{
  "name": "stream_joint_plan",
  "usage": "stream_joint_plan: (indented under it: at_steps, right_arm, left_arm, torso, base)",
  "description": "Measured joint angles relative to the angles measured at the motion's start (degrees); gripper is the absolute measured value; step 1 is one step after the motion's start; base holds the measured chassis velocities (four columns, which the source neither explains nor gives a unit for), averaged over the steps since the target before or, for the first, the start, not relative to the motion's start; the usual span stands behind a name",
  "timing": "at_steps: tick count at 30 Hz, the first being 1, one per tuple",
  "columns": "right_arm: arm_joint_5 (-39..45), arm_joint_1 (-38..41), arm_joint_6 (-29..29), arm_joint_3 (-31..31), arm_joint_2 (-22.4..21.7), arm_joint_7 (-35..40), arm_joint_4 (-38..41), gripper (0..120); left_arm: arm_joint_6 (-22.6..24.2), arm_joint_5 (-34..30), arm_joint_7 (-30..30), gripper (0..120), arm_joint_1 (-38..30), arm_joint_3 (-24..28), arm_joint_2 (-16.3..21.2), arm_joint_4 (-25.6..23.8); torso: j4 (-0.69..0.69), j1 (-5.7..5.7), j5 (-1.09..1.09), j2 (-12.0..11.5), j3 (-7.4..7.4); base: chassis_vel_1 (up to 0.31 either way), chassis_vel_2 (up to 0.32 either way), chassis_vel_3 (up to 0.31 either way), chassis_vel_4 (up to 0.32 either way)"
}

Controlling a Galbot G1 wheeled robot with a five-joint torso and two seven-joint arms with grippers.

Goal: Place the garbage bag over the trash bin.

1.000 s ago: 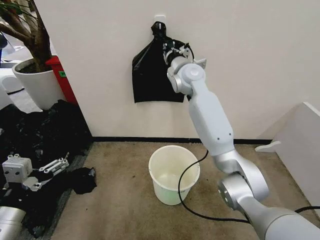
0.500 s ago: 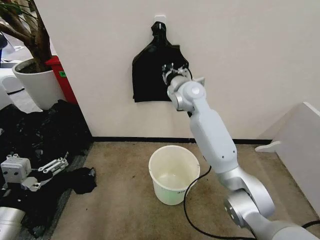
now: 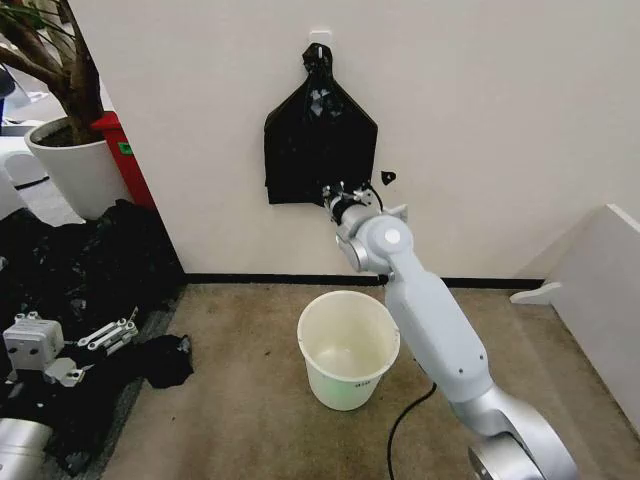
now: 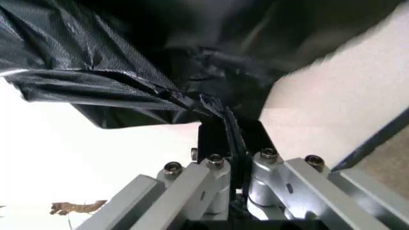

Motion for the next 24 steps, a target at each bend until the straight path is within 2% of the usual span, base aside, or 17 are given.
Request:
stream_joint_plan:
  at_steps: [13,24]
  right_arm:
    - [-1.6,-3.6,0.5,-0.7,-0.3,0.9,3.3,0]
    - [-2.6,2.3,-0.6,0.2,-0.5,-0.5,2.8,0]
  left_arm:
    - [-0.1,0.4,0.2,100,-0.6,1.4,0.1,0.0]
    - [-0.1,0.5,0.3,100,-0.6,1.5,0.0,0.0]
  torso:
    - [0.0,0.0,-0.02,0.0,0.0]
    - [0.01,0.0,0.0,0.0,0.01]
  base:
    - [0.0,0.0,0.0,0.0]
    - [0.0,0.0,0.0,0.0]
